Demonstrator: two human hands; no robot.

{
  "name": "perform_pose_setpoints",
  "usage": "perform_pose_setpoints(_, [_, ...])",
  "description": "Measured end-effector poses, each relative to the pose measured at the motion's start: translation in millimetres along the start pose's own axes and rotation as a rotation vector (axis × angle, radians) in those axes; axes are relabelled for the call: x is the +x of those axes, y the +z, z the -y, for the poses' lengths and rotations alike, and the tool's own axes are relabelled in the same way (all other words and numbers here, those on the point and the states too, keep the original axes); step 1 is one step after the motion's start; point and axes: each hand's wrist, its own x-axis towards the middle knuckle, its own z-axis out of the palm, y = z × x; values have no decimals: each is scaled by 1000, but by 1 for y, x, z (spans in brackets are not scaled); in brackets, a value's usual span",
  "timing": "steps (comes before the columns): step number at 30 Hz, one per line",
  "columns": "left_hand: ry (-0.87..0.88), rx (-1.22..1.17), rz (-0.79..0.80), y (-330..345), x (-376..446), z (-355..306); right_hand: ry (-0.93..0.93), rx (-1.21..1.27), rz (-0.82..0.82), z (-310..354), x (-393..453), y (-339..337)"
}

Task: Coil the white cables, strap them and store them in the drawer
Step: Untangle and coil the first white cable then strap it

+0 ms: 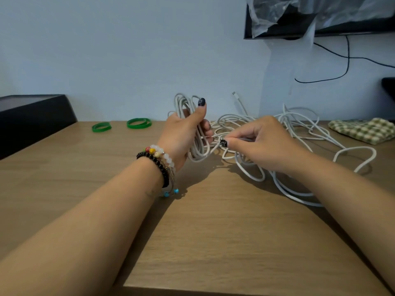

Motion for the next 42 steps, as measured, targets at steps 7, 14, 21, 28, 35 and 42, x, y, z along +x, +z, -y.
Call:
perform_pose_setpoints(7, [-55,216,53,4,-4,6,-105,-40,-96,2,-1,-1])
perform_pose_setpoints(14, [-79,285,126,3,-5,5,-199,-105,-96,7,-4,-1])
perform_pose_setpoints(21, [-28,336,91,1,-5,2,-121,-3,-122,3,0,-8])
perform_pose_setpoints(28, [-152,112,150,-3,-3,-1,-67,108,-167,-7,6,-14])
perform_pose_setpoints(35, [-220,-158,363,-1,-7,0,-86,65,-206,-5,6,-9])
perform_pose_setpoints(42, [-152,4,409,-4,-6,6,-64,48,-212,-4,4,-8])
